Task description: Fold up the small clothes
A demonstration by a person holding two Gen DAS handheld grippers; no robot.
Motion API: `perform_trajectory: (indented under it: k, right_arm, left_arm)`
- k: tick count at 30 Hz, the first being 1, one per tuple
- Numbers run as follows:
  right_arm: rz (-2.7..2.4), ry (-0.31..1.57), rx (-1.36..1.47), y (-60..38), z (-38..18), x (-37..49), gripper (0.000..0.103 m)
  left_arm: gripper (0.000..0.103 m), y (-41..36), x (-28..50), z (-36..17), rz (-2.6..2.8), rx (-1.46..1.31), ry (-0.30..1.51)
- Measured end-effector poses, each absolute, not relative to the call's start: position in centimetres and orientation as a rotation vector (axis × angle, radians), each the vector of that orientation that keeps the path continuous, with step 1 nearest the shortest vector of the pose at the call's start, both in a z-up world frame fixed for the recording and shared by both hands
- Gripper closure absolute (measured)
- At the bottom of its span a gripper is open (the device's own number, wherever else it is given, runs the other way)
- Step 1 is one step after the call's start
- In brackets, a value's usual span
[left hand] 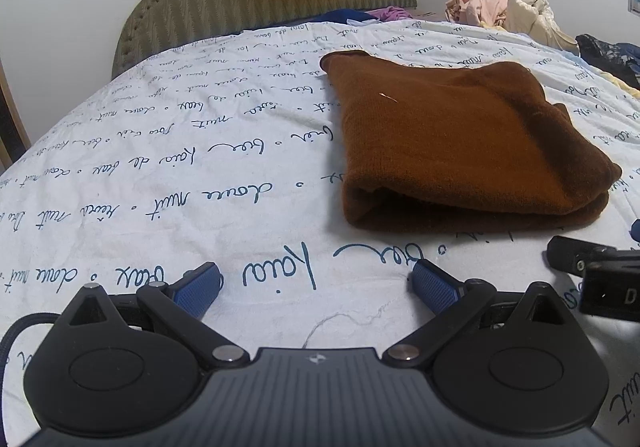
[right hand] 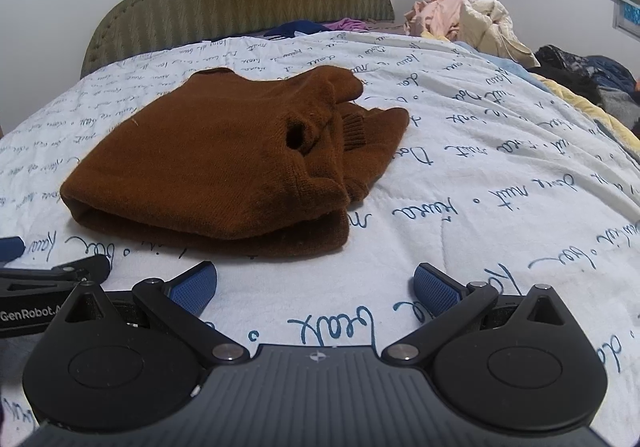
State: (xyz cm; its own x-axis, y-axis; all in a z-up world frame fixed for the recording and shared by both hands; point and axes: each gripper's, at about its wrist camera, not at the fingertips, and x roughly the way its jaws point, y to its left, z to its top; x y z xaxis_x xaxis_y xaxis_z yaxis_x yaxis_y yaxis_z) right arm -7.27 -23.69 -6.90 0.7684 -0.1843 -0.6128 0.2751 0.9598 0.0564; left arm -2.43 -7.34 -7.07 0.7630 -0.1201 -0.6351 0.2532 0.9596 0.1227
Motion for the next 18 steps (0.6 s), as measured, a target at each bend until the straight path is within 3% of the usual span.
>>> perform_trajectory:
  k: [18]
  right_arm:
    - [-0.259,0.659,0.112,-23.16,-7.31,-7.64,0.000]
  left_arm:
    - [0.000,-6.80,-2.87,-7.08,-0.204,0.196,0.674]
